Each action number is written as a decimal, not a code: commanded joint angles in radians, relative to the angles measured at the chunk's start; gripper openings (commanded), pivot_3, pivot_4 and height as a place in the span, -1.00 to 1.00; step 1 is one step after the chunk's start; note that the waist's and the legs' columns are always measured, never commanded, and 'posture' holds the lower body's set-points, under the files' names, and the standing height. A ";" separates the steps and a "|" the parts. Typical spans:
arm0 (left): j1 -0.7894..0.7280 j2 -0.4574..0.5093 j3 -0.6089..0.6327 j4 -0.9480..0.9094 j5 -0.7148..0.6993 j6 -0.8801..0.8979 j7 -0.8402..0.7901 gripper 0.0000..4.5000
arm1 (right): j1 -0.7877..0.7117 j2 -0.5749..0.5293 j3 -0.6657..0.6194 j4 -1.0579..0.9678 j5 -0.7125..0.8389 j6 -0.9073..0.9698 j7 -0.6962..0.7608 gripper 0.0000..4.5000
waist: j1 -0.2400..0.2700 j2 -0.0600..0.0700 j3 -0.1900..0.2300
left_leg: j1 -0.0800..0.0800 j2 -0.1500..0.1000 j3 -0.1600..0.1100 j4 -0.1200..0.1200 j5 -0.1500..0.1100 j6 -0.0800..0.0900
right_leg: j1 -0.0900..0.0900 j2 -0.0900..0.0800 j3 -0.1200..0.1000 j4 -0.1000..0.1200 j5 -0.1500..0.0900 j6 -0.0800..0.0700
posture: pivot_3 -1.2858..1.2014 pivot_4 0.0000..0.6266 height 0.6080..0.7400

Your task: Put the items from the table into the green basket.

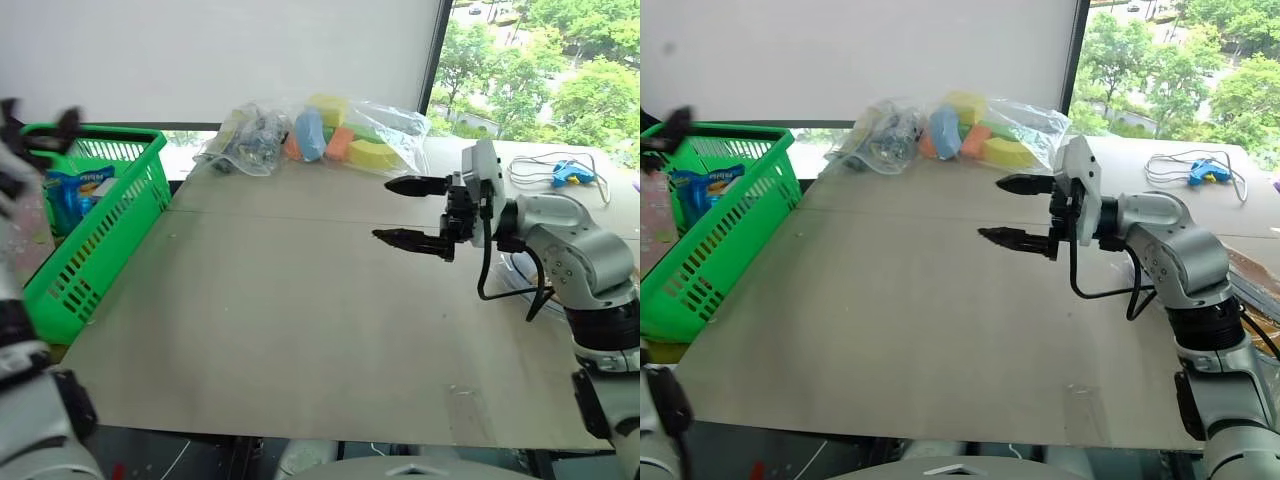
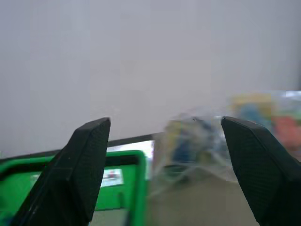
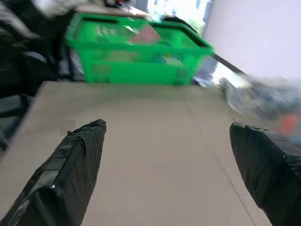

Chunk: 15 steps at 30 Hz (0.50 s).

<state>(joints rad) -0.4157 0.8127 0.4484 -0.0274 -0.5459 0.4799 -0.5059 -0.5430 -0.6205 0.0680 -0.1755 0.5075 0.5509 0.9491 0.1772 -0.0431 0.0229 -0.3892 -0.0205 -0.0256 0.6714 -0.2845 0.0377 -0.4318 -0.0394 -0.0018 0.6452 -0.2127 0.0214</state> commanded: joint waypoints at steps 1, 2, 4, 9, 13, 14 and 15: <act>0.111 -0.064 -0.051 -0.276 -0.109 0.131 0.024 0.99 | 0.069 -0.045 -0.054 -0.021 -0.070 -0.035 -0.059 1.00 | -0.007 0.001 0.000 | 0.000 0.000 0.000 0.000 0.000 0.000 | 0.000 0.000 0.000 0.000 0.000 0.000 | 0.18 -1.00 1.00; 0.154 -0.094 -0.071 -0.336 -0.131 0.165 0.042 0.99 | 0.105 -0.059 -0.062 -0.027 -0.094 -0.042 -0.080 1.00 | -0.018 0.002 -0.001 | 0.000 0.001 0.001 0.000 0.000 0.000 | -0.001 0.002 0.001 0.000 0.000 0.000 | 0.17 -1.00 1.00; 0.254 -0.126 -0.124 -0.419 -0.132 0.193 0.032 0.99 | 0.191 -0.093 -0.091 -0.057 -0.123 -0.045 -0.108 1.00 | -0.030 0.004 -0.001 | 0.001 0.002 0.001 -0.001 0.000 0.000 | -0.001 0.002 0.002 0.001 0.000 -0.001 | 0.16 -1.00 1.00; 0.416 -0.129 -0.143 -0.439 -0.118 0.189 -0.027 0.99 | 0.363 -0.141 -0.191 -0.144 -0.131 -0.025 -0.158 1.00 | -0.060 0.017 0.000 | 0.006 0.003 0.003 -0.002 0.000 0.000 | 0.003 0.004 0.004 0.001 0.000 -0.002 | 0.09 -1.00 1.00; 0.491 -0.110 -0.099 -0.419 -0.137 0.196 -0.074 0.99 | 0.453 -0.141 -0.266 -0.219 -0.113 0.015 -0.206 1.00 | -0.085 0.026 0.005 | 0.018 0.006 0.005 -0.001 0.001 0.000 | 0.015 0.007 0.005 -0.001 -0.003 -0.006 | 0.07 -1.00 1.00; 0.504 -0.106 -0.093 -0.424 -0.144 0.200 -0.087 0.99 | 0.469 -0.141 -0.278 -0.235 -0.110 0.022 -0.213 1.00 | -0.089 0.027 0.006 | 0.024 0.006 0.007 -0.001 0.001 0.000 | 0.021 0.008 0.005 -0.002 -0.004 -0.006 | 0.06 -1.00 1.00; 0.517 -0.100 -0.094 -0.429 -0.144 0.198 -0.104 0.99 | 0.481 -0.140 -0.286 -0.247 -0.109 0.027 -0.220 1.00 | -0.098 0.027 0.006 | 0.027 0.007 0.009 -0.001 0.001 0.000 | 0.023 0.009 0.005 -0.002 -0.006 -0.002 | 0.06 -1.00 1.00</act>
<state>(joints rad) 0.1010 0.6924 0.3257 -0.4232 -0.6718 0.6863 -0.5808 -0.0570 -0.7551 -0.1730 -0.3676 0.3819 0.5710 0.7485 0.0792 -0.0161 0.0286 -0.3611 -0.0136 -0.0153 0.6704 -0.2836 0.0375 -0.4087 -0.0289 0.0031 0.6434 -0.2189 0.0198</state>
